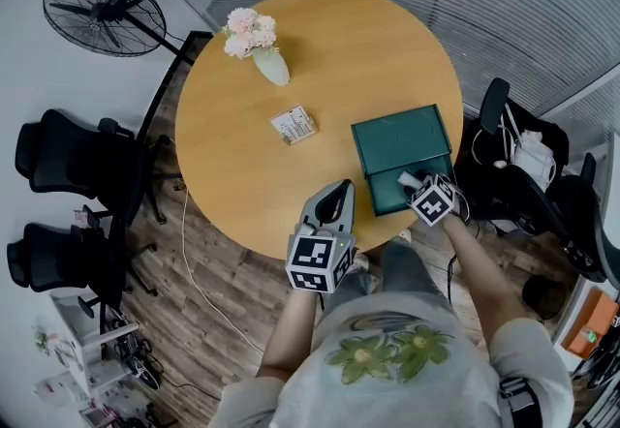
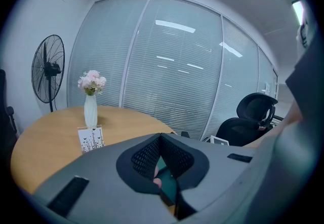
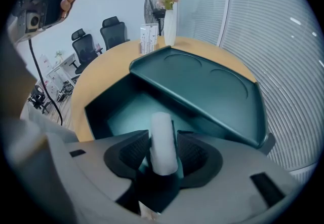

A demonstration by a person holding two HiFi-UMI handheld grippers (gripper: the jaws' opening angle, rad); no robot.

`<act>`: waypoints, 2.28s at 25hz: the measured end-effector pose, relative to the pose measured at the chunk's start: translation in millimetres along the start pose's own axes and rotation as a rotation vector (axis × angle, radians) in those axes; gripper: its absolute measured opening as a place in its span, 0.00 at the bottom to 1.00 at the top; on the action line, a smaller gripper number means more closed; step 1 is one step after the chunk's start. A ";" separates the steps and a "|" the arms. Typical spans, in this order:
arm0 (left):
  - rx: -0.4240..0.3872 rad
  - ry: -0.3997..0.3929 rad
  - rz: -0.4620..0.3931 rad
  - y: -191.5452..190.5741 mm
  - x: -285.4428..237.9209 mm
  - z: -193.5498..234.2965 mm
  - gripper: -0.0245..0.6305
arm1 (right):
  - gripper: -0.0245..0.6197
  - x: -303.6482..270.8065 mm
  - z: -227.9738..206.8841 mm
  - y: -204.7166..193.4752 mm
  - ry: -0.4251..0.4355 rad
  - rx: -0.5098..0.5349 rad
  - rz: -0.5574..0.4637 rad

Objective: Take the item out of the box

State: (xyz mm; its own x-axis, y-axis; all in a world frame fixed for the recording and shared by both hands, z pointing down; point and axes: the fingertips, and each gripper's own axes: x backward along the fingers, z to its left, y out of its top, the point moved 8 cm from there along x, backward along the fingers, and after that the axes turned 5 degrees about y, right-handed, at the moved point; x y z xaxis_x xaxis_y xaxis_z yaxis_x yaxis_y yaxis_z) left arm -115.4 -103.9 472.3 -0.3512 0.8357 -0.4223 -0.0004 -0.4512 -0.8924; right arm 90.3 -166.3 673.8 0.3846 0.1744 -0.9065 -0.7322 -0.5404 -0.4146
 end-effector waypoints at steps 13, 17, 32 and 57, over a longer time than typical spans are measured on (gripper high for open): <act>0.003 0.007 0.009 -2.2 0.8 3.5 0.04 | 0.32 -7.0 -0.4 -3.8 0.012 -0.005 0.050; 0.002 0.005 0.011 -3.6 -1.4 3.8 0.04 | 0.29 -10.3 -1.6 -7.0 0.012 -0.005 0.058; 0.004 -0.004 0.008 -1.5 -1.3 8.4 0.04 | 0.28 -4.3 0.3 0.0 0.006 0.008 0.063; -0.017 -0.026 -0.022 8.1 5.2 2.0 0.04 | 0.27 22.8 7.0 5.8 0.004 0.031 0.020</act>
State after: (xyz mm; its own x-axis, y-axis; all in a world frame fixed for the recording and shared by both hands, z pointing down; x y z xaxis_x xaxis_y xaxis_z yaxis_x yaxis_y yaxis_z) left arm -119.1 -103.8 463.2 -0.3755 0.8370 -0.3981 0.0068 -0.4270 -0.9042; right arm 90.9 -159.7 650.2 0.3723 0.1604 -0.9141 -0.7568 -0.5176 -0.3991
